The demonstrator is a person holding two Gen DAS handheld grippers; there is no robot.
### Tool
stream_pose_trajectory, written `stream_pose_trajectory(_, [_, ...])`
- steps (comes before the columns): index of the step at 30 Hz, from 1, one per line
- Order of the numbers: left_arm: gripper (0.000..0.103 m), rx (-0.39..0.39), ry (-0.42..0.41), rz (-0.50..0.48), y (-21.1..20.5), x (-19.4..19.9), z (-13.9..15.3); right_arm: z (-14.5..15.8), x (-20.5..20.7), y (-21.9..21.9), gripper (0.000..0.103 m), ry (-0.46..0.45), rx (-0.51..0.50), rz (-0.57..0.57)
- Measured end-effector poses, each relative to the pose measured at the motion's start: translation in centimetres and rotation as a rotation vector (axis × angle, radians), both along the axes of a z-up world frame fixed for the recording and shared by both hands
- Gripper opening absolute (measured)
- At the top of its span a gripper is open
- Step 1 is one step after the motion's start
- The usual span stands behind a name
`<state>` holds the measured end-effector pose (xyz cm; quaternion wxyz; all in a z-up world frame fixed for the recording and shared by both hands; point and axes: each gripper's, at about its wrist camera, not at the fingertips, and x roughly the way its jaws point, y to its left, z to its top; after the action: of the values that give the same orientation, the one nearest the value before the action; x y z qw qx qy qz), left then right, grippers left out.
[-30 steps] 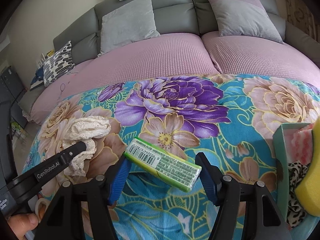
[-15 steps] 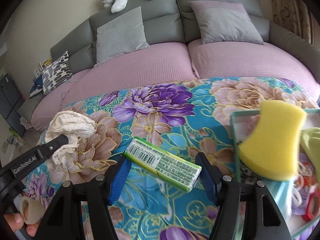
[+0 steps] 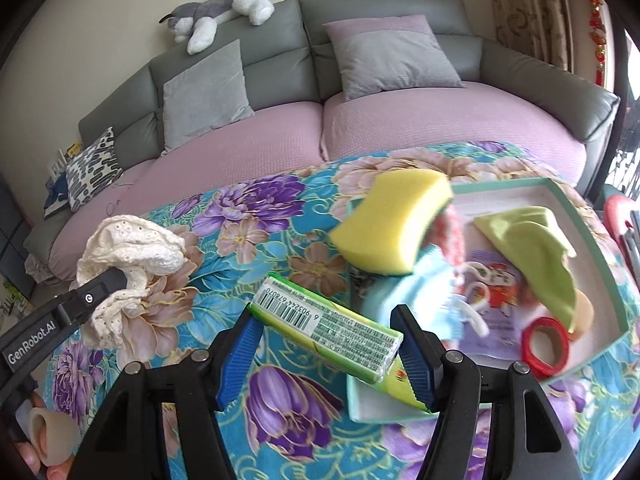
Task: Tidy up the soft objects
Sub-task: 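Carry the lace cap and tissue pack over the white tray, then release the lace cap with the left gripper while the right releases the tissue pack into the tray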
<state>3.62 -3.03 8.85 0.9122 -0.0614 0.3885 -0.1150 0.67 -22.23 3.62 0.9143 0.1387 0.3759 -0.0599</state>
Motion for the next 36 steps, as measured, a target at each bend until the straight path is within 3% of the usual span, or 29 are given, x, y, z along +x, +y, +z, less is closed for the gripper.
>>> stream_pose_trajectory(9, [0.018,0.056,-0.047,-0.150,-6.8,-1.8,0.1,-0.5,-3.0,-7.2,0.069,0.004,-0.021,-0.139])
stream_pose_trajectory(15, [0.018,0.056,-0.015,-0.263,-12.0,-2.4,-1.5,-2.5,-3.8,-11.9,0.069,0.050,-0.001,-0.217])
stream_pose_trajectory(23, [0.019,0.073,0.012,-0.415,-18.3,-3.3,-4.0,-4.1,-4.0,-13.8,0.069,0.074,0.019,-0.225])
stream_pose_trajectory(27, [0.022,0.063,0.051,-0.435,-19.2,-3.0,-5.2,-4.9,-3.7,-13.9,0.069,0.091,0.022,-0.213])
stream_pose_trajectory(30, [0.031,0.061,0.081,-0.429,-18.8,-2.6,-5.6,-5.2,-3.7,-13.9,0.069,0.100,0.026,-0.212])
stream_pose_trajectory(34, [0.053,0.059,0.087,-0.426,-18.0,-2.9,-5.4,-5.3,-3.7,-13.8,0.070,0.106,0.021,-0.214])
stream_pose_trajectory(36, [0.054,0.055,0.095,-0.433,-17.7,-3.0,-5.4,-5.3,-3.7,-13.8,0.070,0.107,0.017,-0.214])
